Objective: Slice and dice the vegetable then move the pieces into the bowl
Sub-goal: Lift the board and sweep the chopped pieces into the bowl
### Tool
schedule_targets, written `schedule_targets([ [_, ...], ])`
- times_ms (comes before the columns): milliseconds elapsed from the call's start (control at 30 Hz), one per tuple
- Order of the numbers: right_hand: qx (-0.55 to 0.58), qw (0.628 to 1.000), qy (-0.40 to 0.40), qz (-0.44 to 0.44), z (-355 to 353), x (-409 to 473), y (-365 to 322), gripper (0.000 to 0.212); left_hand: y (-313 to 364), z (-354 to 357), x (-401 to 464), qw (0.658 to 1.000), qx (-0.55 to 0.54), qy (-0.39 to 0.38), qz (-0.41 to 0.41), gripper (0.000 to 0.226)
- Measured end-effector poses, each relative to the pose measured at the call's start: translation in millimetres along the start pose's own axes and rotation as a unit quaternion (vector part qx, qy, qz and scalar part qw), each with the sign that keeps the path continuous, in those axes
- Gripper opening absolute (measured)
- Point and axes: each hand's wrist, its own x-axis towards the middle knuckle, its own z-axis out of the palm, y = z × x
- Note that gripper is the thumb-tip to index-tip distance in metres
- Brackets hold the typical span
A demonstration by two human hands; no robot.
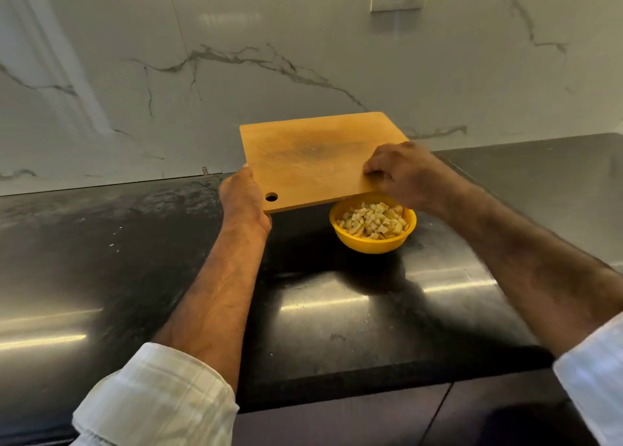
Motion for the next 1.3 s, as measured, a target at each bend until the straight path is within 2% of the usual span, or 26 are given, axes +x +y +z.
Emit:
schedule_targets([
  [167, 0.043, 0.999, 0.001, -0.015, -3, -43, -24, 0.045, 1, -5, -4, 1.000, 0.005, 0.001, 0.005, 0.018],
  [233, 0.114, 0.993, 0.005, 0.000, -12, -53, -22, 0.040, 1, -5, -5, 1.000, 0.011, -0.002, 0.008, 0.014],
  [367, 0.284, 0.954, 0.052, 0.085, -29, -67, 12, 0.029, -4, -2, -2, 1.000, 0.011, -0.015, 0.003, 0.010],
  [467, 0.339, 0.930, 0.082, 0.118, -30, -75, 36, 0.024, -8, 3, -2, 1.000, 0.003, -0.016, -0.007, 0.012],
  [633, 0.313, 0.923, 0.140, 0.173, -14, -75, 40, 0.017, -6, 1, -11, 0.999, -0.001, -0.012, -0.030, 0.014],
  [800, 0.294, 0.933, 0.125, 0.168, -5, -58, 24, 0.009, 12, -14, -14, 1.000, 0.023, 0.006, -0.019, 0.028],
  [967, 0.274, 0.929, 0.178, 0.176, -4, -38, 9, 0.007, 36, -51, -8, 0.997, 0.066, 0.024, 0.010, 0.021],
  [1167, 0.265, 0.938, 0.149, 0.165, 10, 1, -16, 0.017, 81, -112, 10, 0.992, 0.103, 0.069, 0.031, 0.027],
  [1300, 0.271, 0.948, 0.083, 0.146, 14, 28, -46, 0.009, 105, -146, 29, 0.989, 0.114, 0.078, 0.049, 0.025],
])
